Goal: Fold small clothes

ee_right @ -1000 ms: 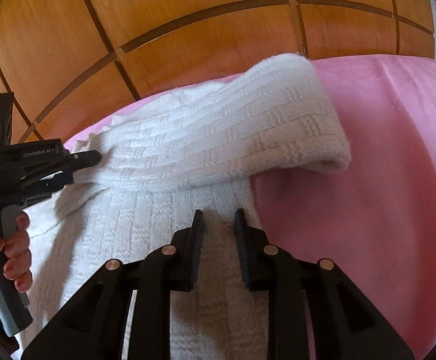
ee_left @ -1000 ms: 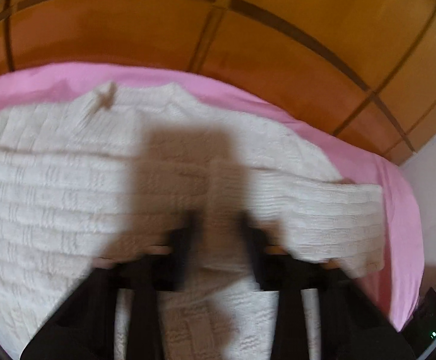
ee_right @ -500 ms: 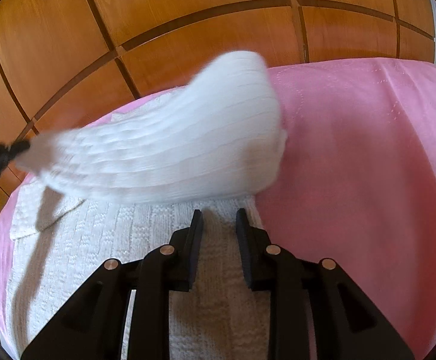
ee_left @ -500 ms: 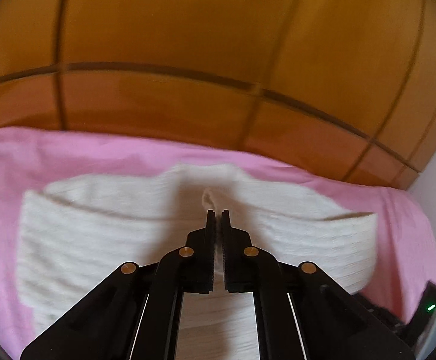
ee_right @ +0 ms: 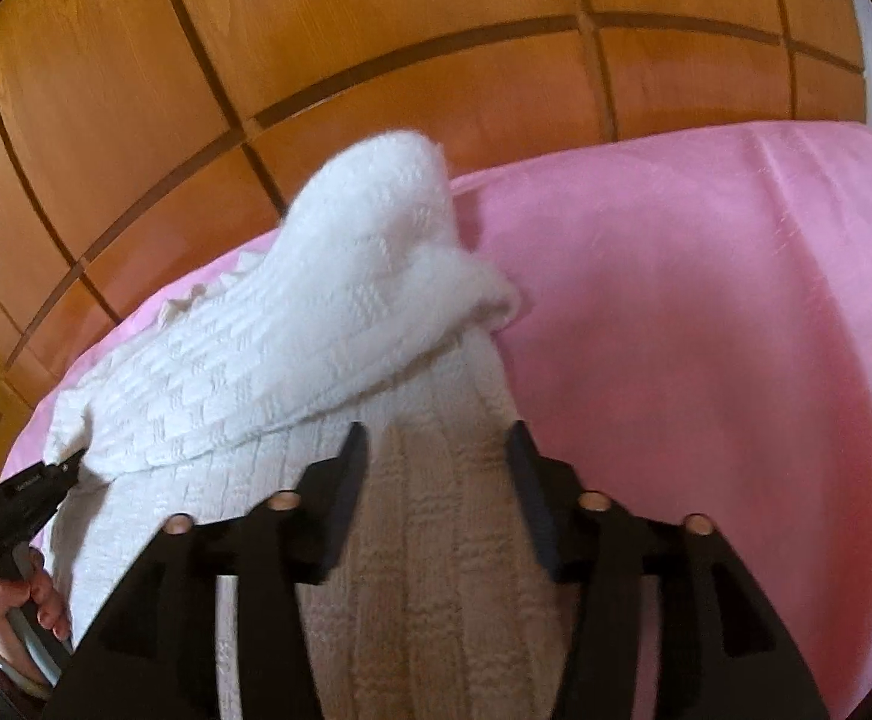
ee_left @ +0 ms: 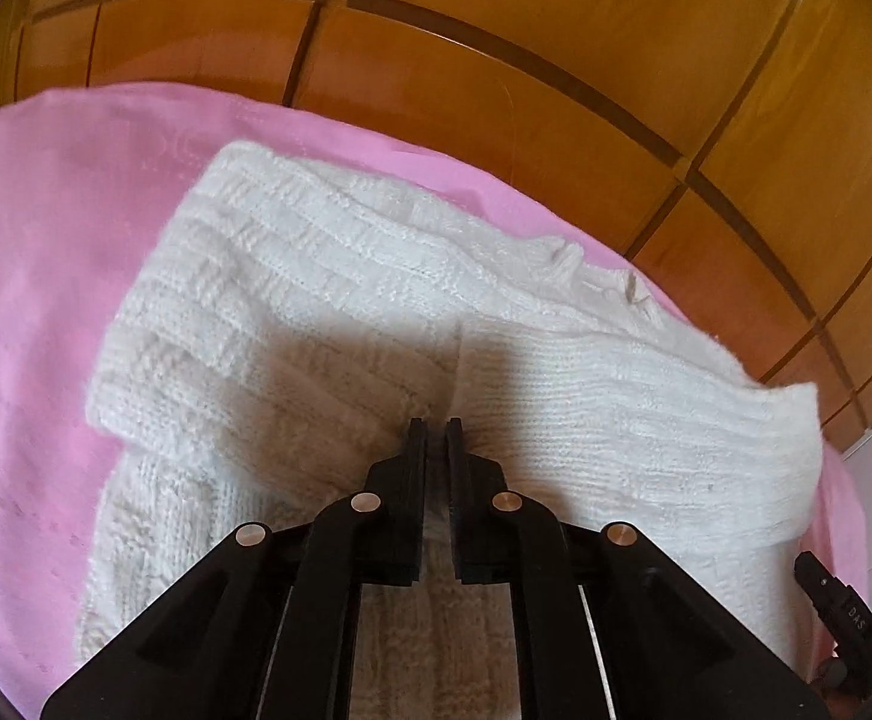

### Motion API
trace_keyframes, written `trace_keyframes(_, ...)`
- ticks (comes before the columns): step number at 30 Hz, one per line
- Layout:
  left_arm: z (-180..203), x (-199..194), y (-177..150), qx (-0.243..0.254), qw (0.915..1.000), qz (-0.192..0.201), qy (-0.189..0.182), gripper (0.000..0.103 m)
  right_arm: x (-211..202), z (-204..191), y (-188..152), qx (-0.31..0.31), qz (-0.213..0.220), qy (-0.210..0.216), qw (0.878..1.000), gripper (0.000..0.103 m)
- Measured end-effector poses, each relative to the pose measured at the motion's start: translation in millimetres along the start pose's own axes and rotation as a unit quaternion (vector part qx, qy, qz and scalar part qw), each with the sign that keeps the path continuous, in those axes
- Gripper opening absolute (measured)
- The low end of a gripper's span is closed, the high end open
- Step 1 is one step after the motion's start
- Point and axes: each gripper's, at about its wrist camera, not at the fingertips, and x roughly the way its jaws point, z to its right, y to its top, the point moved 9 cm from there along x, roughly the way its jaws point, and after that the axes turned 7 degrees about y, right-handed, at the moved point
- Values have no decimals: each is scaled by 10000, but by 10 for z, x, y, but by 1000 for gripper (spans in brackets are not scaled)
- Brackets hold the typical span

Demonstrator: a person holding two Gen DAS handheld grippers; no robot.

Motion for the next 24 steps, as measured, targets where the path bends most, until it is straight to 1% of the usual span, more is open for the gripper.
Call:
trace_keyframes(1, -11, -6, -9, -29, 10000, -7, -28, 5, -18, 38, 39, 31, 36, -197, 9998, 68)
trace_keyframes(3, -7, -3, -17, -33, 10000, -19, -28, 5, 14, 128, 136, 194, 15, -441, 9988, 68)
trace_keyframes(4, 4, 8, -22, 9, 10000, -16, 18, 5, 85, 187, 202, 254, -86, -611, 9978, 68)
trace_keyframes(5, 19, 17, -31, 55, 10000, -9, 66, 5, 186, 229, 238, 231, -295, -792, 9962, 67)
trace_keyframes(7, 47, 47, -39, 177, 9996, 6, 204, 5, 379, 228, 333, 31, -569, -982, 9935, 67)
trace_keyframes(10, 83, 78, -45, 315, 9988, 26, 368, 5, 473, 153, 562, -73, -301, -858, 9958, 66)
trace_keyframes(11, 77, 76, -47, 323, 9988, 27, 378, 5, 448, 153, 663, -4, -92, -863, 9962, 64)
trace_keyframes(13, 58, 73, -46, 297, 9990, 21, 348, 5, 295, 280, 791, 238, 312, -1207, 9919, 63)
trace_keyframes(14, 54, 72, -44, 286, 9991, 20, 328, 5, 179, 385, 809, 483, 488, -1389, 9879, 64)
trace_keyframes(15, 56, 77, -39, 283, 9991, 17, 320, 5, 123, 457, 761, 638, 493, -1489, 9856, 64)
trace_keyframes(17, 59, 78, -39, 304, 9990, 15, 328, 5, 112, 548, 546, 657, 315, -1805, 9809, 63)
trace_keyframes(18, 55, 81, -37, 308, 9990, 14, 333, 5, 169, 575, 421, 642, 124, -1892, 9798, 63)
trace_keyframes(19, 48, 77, -37, 308, 9990, 13, 333, 5, 231, 620, 293, 799, -91, -1792, 9805, 64)
trace_keyframes(20, 38, 73, -34, 298, 9990, 11, 319, 5, 222, 620, 319, 874, -89, -1689, 9817, 67)
trace_keyframes(22, 30, 75, -26, 257, 9993, 3, 282, 5, 227, 578, 354, 890, -280, -1410, 9856, 76)
trace_keyframes(23, 20, 72, -25, 231, 9994, 0, 252, 5, 207, 585, 348, 868, -345, -1310, 9870, 82)
trace_keyframes(24, 8, 68, -23, 192, 9996, 0, 205, 5, 155, 597, 334, 820, -405, -1261, 9878, 85)
